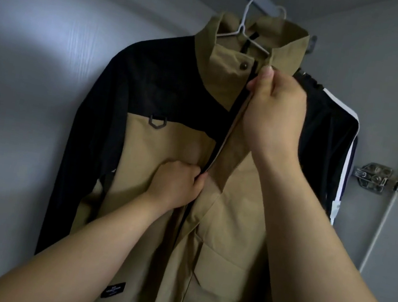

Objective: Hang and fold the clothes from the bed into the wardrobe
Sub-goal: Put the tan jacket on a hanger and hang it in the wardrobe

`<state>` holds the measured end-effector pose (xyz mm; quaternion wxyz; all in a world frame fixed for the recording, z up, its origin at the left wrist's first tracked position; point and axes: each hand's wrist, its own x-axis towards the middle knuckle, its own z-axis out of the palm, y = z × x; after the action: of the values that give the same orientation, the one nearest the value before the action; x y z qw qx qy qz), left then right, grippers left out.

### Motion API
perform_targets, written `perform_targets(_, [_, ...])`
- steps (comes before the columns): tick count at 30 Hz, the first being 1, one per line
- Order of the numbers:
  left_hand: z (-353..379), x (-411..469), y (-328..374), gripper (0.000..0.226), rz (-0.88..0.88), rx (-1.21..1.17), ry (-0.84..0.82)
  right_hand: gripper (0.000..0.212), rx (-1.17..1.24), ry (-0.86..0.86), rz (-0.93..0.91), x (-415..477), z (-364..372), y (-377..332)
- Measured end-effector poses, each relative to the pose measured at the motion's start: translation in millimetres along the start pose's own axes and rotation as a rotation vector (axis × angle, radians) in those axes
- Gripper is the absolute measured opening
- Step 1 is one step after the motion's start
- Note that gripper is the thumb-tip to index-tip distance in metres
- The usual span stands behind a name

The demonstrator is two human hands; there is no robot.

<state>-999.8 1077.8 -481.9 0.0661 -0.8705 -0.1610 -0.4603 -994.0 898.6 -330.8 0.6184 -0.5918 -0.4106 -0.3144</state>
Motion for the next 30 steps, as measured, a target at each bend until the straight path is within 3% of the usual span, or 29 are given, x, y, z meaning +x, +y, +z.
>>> perform_targets(4, [-6.6,5.4,3.3,0.048,-0.038,0.062,-0.094,0.036,0.009,0.009,-0.033,5.3,-1.2,0.9])
perform_targets(7, [-19.0,11.5,5.0,0.046,-0.065,0.004,-0.193,0.035,-0.037,-0.074,-0.020,-8.0,0.2,12.9])
perform_targets(9, [-33.4,17.4,5.4,0.037,-0.091,-0.059,-0.167,0.041,-0.113,-0.128,0.008,-13.6,0.1,20.3])
perform_targets(11, [-50.1,27.3,6.4,0.020,-0.082,-0.249,-0.035,0.055,-0.205,-0.167,0.070,-14.7,0.0,22.7])
perform_targets(14, [-80.6,49.2,9.9,0.016,0.115,-0.341,0.378,0.067,-0.362,-0.180,0.153,-15.2,-0.3,22.4])
perform_targets(16, [-103.7,64.7,11.8,0.016,0.211,-0.283,0.643,0.063,-0.447,-0.132,0.125,-15.7,0.0,24.6])
perform_targets(18, [-124.2,80.5,10.3,0.017,0.211,-0.229,0.769,0.050,-0.484,-0.049,0.049,-15.4,1.5,27.6])
perform_targets(20, [-140.6,94.3,5.3,0.028,0.154,-0.191,0.721,0.038,-0.409,0.015,-0.003,-13.0,6.1,29.2])
perform_targets(23, [-156.5,106.7,-4.3,0.039,0.103,-0.140,0.499,0.033,-0.223,0.033,-0.096,-7.9,15.0,26.1])
perform_targets(27, [-169.5,109.6,-17.5,0.030,0.003,-0.111,0.370,0.025,-0.108,0.049,-0.255,-1.5,30.1,17.3])
perform_targets(30, [-172.8,108.0,-23.5,0.021,-0.061,-0.322,0.268,0.019,-0.095,0.025,-0.294,4.8,41.6,11.5])
